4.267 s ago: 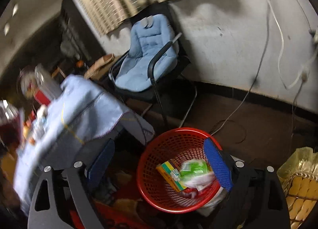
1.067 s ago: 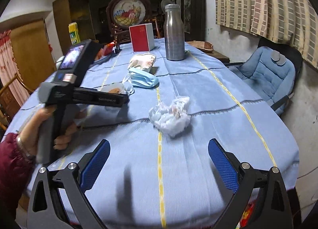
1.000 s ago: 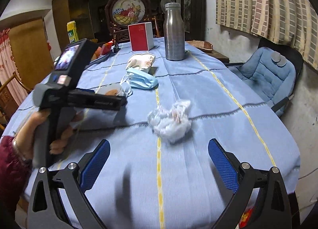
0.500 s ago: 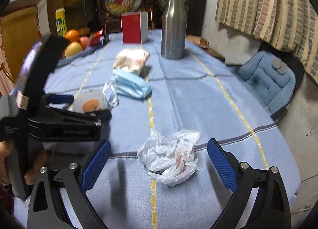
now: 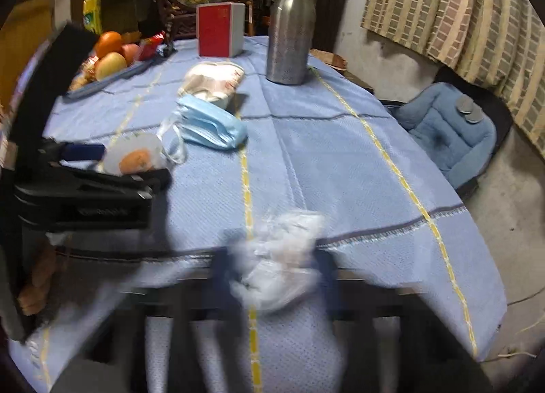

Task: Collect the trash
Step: 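Grasp the crumpled white plastic bag with the right tool, then grasp the clear round container with orange lid with the left tool while the right tool holds the bag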

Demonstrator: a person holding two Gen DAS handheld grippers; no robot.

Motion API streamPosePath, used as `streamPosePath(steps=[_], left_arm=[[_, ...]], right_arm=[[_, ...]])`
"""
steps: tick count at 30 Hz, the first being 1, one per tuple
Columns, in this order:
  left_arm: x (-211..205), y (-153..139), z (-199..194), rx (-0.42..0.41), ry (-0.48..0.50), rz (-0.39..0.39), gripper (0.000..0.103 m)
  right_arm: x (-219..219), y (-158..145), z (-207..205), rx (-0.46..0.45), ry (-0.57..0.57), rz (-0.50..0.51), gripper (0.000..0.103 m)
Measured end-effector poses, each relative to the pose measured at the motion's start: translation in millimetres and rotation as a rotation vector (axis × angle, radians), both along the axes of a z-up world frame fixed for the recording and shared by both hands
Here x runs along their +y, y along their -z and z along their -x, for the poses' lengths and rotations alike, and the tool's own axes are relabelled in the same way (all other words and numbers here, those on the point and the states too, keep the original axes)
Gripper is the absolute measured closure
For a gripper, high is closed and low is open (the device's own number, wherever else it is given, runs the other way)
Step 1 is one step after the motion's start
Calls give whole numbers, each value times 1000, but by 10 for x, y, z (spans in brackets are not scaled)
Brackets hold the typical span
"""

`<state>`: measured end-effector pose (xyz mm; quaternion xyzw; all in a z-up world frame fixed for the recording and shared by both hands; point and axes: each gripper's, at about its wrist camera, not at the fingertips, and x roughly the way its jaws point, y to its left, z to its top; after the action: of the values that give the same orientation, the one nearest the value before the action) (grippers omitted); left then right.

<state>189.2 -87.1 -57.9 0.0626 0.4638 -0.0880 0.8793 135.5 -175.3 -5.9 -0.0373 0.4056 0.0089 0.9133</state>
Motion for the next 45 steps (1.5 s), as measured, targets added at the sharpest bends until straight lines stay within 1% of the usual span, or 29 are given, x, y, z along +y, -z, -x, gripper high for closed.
streamPosePath(steps=[2,7,10,12,15,17,21,27,30,32,33,34,35,37,38,42,44,45], left_arm=[[-2,0,2,0,0,0,5],[-4,-1,9,3,5,0,5],[19,-17,-2,22,25,-7,5],[87,-43,-15,23,7,13,5],[194,-102,-31,21,-11,76,5],[240,-146,-26,5,-19,100,5],[259,-190,-25,-24,-27,99,5],[162,-191,0,-29,8,91,5],[118,-165,0,-20,26,94,7],[99,-115,-29,-1,35,85,14],[99,-106,-35,6,40,89,25],[99,-109,-28,4,40,89,41],[108,-137,-19,-11,36,79,46],[166,-208,-7,-41,10,86,46],[243,-282,0,-62,-13,114,46],[457,-455,25,-84,-63,213,46],[501,-495,37,-91,-73,236,46],[507,-504,44,-95,-76,235,46]], right_arm=[[-8,-7,21,-13,2,-1,78],[-41,12,-15,13,-3,-26,78],[-36,16,-22,21,-9,-29,77],[-38,16,-24,22,-15,-29,77],[-39,16,-21,24,-21,-37,76],[-48,15,-22,25,-21,-47,75],[-57,13,-20,26,-21,-60,75],[-62,16,-23,27,-25,-50,73],[-56,20,-23,28,-26,-51,73],[-53,20,-23,28,-26,-50,73],[-54,20,-23,28,-27,-50,73],[-55,20,-22,28,-27,-51,73],[-55,22,-23,28,-28,-53,73],[-56,22,-24,29,-28,-58,73],[-56,27,-25,29,-29,-61,73],[-65,23,-19,26,-30,-69,73],[-68,20,-13,23,-31,-70,73],[-70,19,-9,21,-32,-70,73]])
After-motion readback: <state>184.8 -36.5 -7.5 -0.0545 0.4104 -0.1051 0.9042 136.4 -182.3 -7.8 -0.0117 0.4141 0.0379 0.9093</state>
